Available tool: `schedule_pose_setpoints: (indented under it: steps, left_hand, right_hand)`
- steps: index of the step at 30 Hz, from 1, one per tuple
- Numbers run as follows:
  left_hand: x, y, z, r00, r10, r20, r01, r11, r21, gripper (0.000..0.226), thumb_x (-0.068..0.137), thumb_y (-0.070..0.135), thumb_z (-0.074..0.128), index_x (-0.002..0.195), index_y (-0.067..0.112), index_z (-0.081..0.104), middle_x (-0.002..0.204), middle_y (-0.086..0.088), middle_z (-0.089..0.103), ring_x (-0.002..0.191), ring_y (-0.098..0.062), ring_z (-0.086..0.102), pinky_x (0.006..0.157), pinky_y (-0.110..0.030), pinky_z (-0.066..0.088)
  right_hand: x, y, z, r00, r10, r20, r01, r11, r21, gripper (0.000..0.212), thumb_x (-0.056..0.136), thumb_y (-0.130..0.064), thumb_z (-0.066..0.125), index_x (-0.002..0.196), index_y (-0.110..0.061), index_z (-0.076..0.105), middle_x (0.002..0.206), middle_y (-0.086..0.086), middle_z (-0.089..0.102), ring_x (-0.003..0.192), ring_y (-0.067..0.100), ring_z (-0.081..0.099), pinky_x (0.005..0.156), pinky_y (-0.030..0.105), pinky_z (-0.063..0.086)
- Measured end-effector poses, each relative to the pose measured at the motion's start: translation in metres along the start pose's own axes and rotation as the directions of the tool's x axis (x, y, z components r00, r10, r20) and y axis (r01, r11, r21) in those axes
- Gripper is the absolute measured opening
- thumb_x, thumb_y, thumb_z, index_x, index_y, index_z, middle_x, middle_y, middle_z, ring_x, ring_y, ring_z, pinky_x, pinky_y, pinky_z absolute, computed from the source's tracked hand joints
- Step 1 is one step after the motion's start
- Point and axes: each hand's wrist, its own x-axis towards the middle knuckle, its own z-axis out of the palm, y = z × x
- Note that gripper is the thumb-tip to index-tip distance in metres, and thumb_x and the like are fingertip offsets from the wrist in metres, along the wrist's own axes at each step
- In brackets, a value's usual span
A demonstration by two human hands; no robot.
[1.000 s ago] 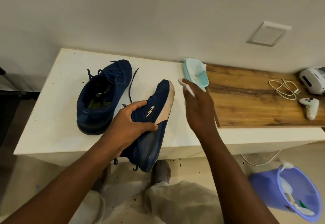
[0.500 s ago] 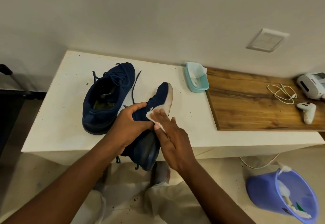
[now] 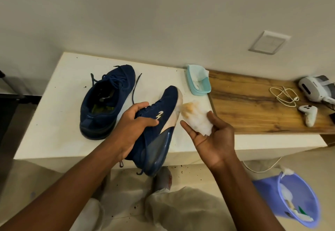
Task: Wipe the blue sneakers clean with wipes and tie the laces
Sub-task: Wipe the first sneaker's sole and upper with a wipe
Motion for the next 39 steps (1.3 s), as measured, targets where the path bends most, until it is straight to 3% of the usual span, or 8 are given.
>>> schedule_pose_setpoints:
  steps: [4,6,9,12,21,29,36,39]
  left_hand:
    - [0.001,0.0,-0.001,1.0,0.014,-0.012,-0.014,0.999,0.052,0.06,0.081,0.005,0.08,0.131,0.033,0.06,0.122,0.001,0.068,0.105,-0.021,0.07,0.09,-0.04,0.06]
    - [-0.001,-0.001,0.0,0.999,0.049,-0.007,-0.049,0.994,0.102,0.061,0.08,0.012,0.084,0.13,0.035,0.059,0.122,0.004,0.067,0.106,-0.017,0.069,0.091,-0.038,0.059]
    - [-0.004,-0.003,0.003,0.991,0.131,-0.001,-0.127,0.963,0.237,0.065,0.075,0.026,0.089,0.13,0.038,0.057,0.12,0.015,0.065,0.106,-0.006,0.066,0.09,-0.03,0.058]
    - [-0.004,-0.006,0.006,0.984,0.18,0.003,-0.173,0.94,0.293,0.067,0.072,0.03,0.091,0.131,0.037,0.059,0.117,0.017,0.068,0.103,-0.001,0.067,0.09,-0.026,0.057]
    - [0.002,-0.01,0.007,0.986,0.168,-0.009,-0.16,0.954,0.254,0.073,0.074,0.018,0.09,0.14,0.027,0.06,0.126,0.01,0.069,0.111,-0.006,0.066,0.097,-0.028,0.056]
    - [0.0,-0.009,0.022,0.987,0.156,0.042,-0.161,0.948,0.276,0.075,0.074,0.013,0.089,0.142,0.025,0.058,0.124,0.012,0.067,0.103,0.001,0.065,0.084,-0.013,0.055]
    - [0.006,-0.003,0.0,0.996,0.076,0.055,-0.092,0.925,0.369,0.064,0.071,0.031,0.091,0.126,0.044,0.061,0.122,0.014,0.066,0.108,-0.009,0.066,0.093,-0.035,0.059]
    - [-0.001,0.004,-0.006,0.994,0.024,0.11,-0.071,0.893,0.445,0.067,0.073,0.035,0.09,0.13,0.044,0.056,0.12,0.019,0.062,0.106,-0.006,0.063,0.091,-0.031,0.057]
  right_hand:
    - [0.003,0.0,0.004,0.995,-0.097,0.007,0.097,0.992,-0.086,0.032,0.1,-0.014,0.05,0.129,-0.005,0.059,0.125,0.018,0.067,0.117,0.041,0.063,0.109,0.058,0.041]
    - [0.008,-0.001,0.014,0.968,-0.248,0.038,0.241,0.878,-0.414,0.026,0.104,-0.022,0.049,0.124,-0.015,0.063,0.127,0.01,0.068,0.121,0.029,0.063,0.11,0.048,0.044]
    - [0.031,0.007,0.021,0.825,-0.426,0.37,0.426,0.04,-0.904,0.037,0.108,-0.036,0.038,0.142,-0.031,0.05,0.15,-0.007,0.049,0.137,0.005,0.042,0.117,0.034,0.033]
    - [0.054,0.036,0.007,0.789,-0.149,0.596,0.508,-0.386,-0.77,0.052,0.108,-0.038,0.026,0.159,-0.028,0.017,0.167,-0.007,0.01,0.153,0.007,0.006,0.126,0.04,0.006]
    - [0.033,0.057,-0.03,0.761,-0.028,0.648,0.508,-0.595,-0.623,0.056,0.107,-0.046,0.008,0.16,-0.028,0.006,0.166,-0.011,-0.004,0.151,0.001,-0.01,0.124,0.038,-0.007]
    - [0.094,0.003,0.033,0.898,-0.079,0.432,0.369,-0.397,-0.841,0.052,0.109,-0.041,0.024,0.156,-0.021,0.029,0.163,-0.002,0.026,0.151,0.016,0.021,0.125,0.041,0.008]
    - [0.054,0.005,0.02,0.933,-0.354,0.068,0.269,0.558,-0.785,0.017,0.103,-0.04,0.05,0.114,-0.035,0.061,0.121,-0.005,0.063,0.114,0.018,0.059,0.103,0.045,0.05]
    - [0.059,-0.001,0.017,0.933,-0.356,0.043,0.279,0.647,-0.71,0.009,0.1,-0.039,0.057,0.107,-0.034,0.061,0.115,-0.008,0.064,0.106,0.017,0.063,0.091,0.037,0.057]
